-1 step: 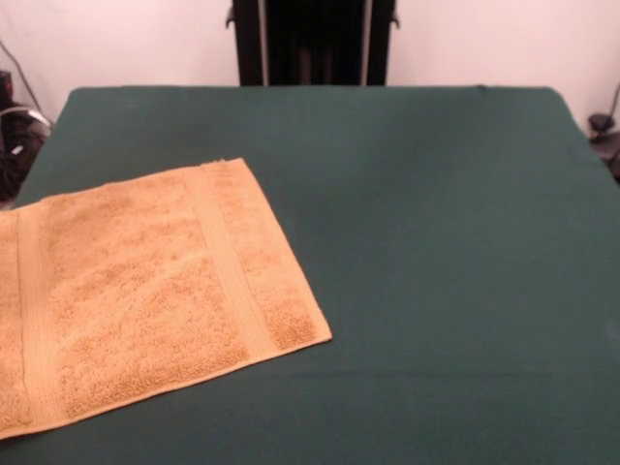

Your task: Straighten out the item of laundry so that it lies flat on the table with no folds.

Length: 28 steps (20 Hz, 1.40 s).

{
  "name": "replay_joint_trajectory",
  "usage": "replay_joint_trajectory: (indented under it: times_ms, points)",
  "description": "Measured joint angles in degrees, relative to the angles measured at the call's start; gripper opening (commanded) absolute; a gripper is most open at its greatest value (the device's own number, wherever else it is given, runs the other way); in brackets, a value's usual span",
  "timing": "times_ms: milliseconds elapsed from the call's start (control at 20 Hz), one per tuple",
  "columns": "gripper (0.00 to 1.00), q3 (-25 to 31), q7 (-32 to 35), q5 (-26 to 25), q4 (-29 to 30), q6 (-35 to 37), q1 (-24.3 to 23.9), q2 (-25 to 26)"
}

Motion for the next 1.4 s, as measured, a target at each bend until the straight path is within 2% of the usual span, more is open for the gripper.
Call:
replay_joint_trajectory:
  times_ms: [550,1050,1400]
  points:
    - [1.0,0.0,0.0,0.0,-1.1,0.01,0.03,0.55]
    - [1.0,0.31,0.0,-0.17,-4.1,0.01,-0.03,4.2]
    - [1.0,4.18,0.0,-2.56,-8.42,0.19,-0.46,7.37]
